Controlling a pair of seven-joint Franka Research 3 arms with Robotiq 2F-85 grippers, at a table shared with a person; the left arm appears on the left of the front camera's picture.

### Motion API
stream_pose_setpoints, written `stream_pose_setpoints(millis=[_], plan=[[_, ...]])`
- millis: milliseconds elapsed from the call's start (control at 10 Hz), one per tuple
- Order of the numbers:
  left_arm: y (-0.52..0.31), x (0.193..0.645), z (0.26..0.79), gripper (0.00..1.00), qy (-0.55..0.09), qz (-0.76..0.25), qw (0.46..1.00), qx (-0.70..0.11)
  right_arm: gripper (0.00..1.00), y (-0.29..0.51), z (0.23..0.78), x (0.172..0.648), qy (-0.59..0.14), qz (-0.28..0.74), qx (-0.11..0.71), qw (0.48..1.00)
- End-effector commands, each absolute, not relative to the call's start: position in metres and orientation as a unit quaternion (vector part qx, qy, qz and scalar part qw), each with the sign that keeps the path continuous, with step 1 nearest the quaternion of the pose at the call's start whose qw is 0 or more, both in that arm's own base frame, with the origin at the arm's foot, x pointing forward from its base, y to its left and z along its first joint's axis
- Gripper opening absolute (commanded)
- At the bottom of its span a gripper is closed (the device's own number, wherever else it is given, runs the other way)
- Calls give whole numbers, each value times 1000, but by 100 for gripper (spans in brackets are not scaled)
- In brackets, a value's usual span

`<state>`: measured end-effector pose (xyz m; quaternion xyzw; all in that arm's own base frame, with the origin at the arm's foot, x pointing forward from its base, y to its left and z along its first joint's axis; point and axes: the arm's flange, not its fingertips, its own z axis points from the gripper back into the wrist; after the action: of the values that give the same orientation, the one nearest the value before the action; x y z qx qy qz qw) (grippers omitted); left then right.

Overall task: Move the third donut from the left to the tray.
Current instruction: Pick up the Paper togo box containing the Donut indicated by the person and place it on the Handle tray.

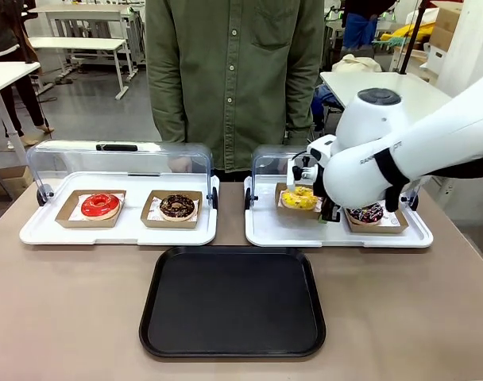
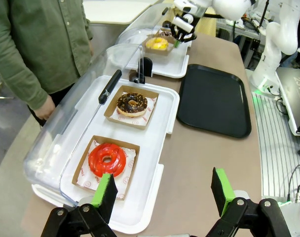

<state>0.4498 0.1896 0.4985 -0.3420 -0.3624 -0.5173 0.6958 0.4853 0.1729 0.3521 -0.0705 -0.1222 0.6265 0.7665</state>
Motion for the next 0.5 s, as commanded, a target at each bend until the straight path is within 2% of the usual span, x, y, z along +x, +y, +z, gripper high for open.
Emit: stream_pose_setpoints(millis=[0, 400], plan=[[189, 450, 500, 100, -364, -519, 694, -341, 2, 162, 382, 451, -151, 613, -70, 772], [189, 450, 500, 100, -364, -519, 694, -341, 2, 184, 418, 386, -173, 623, -60, 760]])
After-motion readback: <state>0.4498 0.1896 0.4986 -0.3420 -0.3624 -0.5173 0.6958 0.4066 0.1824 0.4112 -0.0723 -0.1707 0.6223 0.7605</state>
